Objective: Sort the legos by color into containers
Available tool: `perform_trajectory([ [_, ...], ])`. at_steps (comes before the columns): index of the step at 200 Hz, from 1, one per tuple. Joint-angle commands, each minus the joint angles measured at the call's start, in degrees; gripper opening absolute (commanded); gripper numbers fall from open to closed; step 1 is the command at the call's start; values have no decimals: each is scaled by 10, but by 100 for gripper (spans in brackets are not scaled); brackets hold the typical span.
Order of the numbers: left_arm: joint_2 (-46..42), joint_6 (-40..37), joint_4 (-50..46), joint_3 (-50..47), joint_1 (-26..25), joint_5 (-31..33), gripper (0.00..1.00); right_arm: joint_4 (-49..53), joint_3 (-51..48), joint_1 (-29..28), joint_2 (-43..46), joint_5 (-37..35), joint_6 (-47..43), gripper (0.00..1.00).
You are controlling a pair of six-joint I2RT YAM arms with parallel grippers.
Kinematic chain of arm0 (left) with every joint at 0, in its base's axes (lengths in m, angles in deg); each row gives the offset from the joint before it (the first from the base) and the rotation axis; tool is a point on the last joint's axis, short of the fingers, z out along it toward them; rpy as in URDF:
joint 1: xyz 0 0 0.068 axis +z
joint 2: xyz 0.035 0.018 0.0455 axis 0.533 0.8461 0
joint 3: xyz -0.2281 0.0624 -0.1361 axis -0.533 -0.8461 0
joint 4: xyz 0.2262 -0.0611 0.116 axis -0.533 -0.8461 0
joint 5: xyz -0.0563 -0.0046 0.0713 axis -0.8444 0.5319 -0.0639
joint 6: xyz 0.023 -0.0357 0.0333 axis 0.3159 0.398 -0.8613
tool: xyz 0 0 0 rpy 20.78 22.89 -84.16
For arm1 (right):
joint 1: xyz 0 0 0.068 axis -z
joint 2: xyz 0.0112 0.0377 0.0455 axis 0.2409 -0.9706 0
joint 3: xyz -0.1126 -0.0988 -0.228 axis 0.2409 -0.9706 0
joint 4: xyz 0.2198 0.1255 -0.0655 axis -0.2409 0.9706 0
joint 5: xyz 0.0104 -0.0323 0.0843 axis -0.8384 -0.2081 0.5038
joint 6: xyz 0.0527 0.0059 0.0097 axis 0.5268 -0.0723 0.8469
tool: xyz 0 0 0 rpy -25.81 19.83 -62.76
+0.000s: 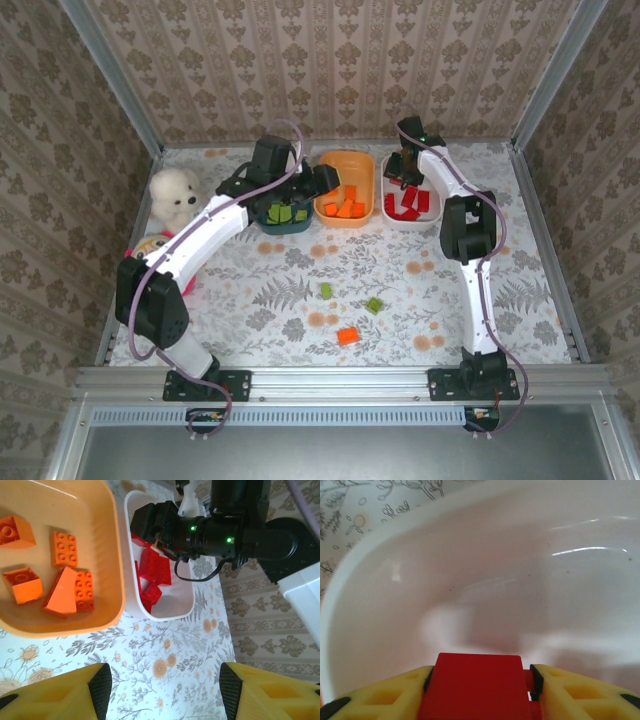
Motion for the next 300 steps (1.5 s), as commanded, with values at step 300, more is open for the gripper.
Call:
perform_trajectory([
  [300,278,-273,-273,100,-350,197,66,49,-601,-121,980,232,30,81],
])
